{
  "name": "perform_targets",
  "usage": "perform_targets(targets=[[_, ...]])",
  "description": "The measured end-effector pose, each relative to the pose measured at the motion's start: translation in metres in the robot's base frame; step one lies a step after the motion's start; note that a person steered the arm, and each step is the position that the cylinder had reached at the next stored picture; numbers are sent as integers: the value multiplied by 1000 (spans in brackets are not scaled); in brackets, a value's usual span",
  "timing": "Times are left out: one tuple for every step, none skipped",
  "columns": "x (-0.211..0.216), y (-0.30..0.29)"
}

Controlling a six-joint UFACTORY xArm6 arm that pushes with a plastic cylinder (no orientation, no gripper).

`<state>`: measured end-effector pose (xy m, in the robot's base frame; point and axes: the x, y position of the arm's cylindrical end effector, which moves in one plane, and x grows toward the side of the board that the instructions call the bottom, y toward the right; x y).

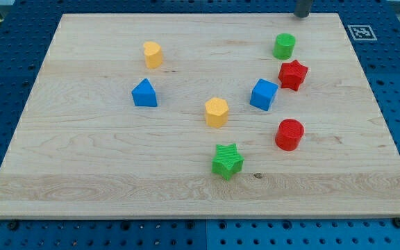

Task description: Move your arm to the top right of the yellow heart

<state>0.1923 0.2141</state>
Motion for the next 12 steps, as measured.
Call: perform_targets(targets=[[0, -8], [0, -48], [0, -89], [0, -118], [11, -139], [29, -153], [29, -154], [29, -156], [29, -182], [29, -218], [28, -225], [28, -227]])
